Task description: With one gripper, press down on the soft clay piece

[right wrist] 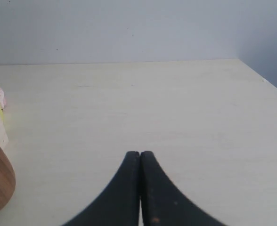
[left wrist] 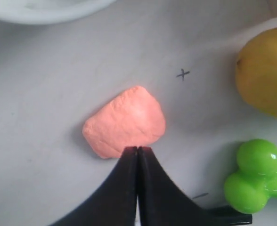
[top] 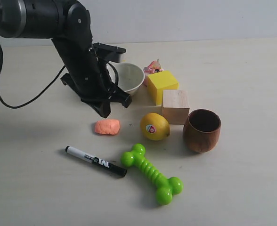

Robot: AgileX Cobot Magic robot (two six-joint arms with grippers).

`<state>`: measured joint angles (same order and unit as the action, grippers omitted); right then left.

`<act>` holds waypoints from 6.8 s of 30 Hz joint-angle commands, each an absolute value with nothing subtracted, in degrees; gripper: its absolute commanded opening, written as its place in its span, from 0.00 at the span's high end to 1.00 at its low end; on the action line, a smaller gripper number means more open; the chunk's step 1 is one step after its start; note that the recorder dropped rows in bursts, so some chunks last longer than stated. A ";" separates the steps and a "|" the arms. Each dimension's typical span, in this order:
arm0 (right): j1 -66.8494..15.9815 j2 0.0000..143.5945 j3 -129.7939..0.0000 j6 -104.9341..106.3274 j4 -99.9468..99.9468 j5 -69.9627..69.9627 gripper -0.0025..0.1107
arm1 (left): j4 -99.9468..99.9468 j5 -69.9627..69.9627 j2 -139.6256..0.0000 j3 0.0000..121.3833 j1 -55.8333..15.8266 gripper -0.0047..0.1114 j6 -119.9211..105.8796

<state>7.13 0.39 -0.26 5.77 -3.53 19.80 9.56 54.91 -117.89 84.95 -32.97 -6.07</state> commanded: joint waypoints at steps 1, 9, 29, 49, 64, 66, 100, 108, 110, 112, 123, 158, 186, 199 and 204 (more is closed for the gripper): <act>7.36 0.00 0.00 5.94 -3.42 19.31 0.98 | 10.72 54.94 -118.67 86.23 -33.57 0.96 -7.30; 7.36 0.00 0.00 5.94 -3.42 19.31 0.98 | 7.53 54.71 -121.94 86.33 -34.29 0.96 -7.30; 7.36 0.00 0.00 5.94 -3.42 19.31 0.98 | 6.58 52.17 -122.56 86.33 -34.29 0.96 -7.30; 7.36 0.00 0.00 5.94 -3.42 19.42 0.98 | 6.75 51.56 -124.73 86.13 -34.29 0.96 -7.30; 7.36 0.00 0.00 5.94 -3.42 19.42 0.98 | 6.75 53.24 -129.27 85.99 -34.29 0.96 -7.16; 7.36 0.00 0.00 5.94 -3.42 19.42 0.98 | 6.75 53.24 -129.96 85.99 -34.29 0.96 -7.16; 7.36 0.00 0.00 5.94 -3.42 19.42 0.98 | 6.64 53.03 -138.86 85.99 -34.29 0.96 -6.15; 7.36 0.00 0.00 5.94 -3.42 19.42 0.98 | 6.64 53.02 -138.86 85.99 -34.29 0.96 -5.89; 7.36 0.00 0.00 5.94 -3.42 19.42 0.98 | 6.64 53.02 -138.86 85.99 -34.29 0.96 -5.89; 7.36 0.00 0.00 5.94 -3.42 19.42 0.98 | 6.64 53.02 -138.86 85.99 -34.29 0.96 -5.89; 7.36 0.00 0.00 5.94 -3.42 19.42 0.98 | 6.64 53.02 -138.86 85.99 -34.29 0.96 -5.62; 7.36 0.00 0.00 5.94 -3.42 19.42 0.98 | 5.83 51.46 -125.17 85.99 -34.29 0.96 -4.17; 7.36 0.00 0.00 5.94 -3.42 19.42 0.98 | 3.92 51.68 -124.54 85.99 -34.29 0.96 -2.30; 7.36 0.00 0.00 5.94 -3.42 19.42 0.98 | 3.78 52.53 -124.54 85.99 -34.29 0.96 -2.41; 7.36 0.00 0.00 5.94 -3.42 19.42 0.98 | 3.45 53.31 -124.54 85.99 -34.29 0.85 -2.64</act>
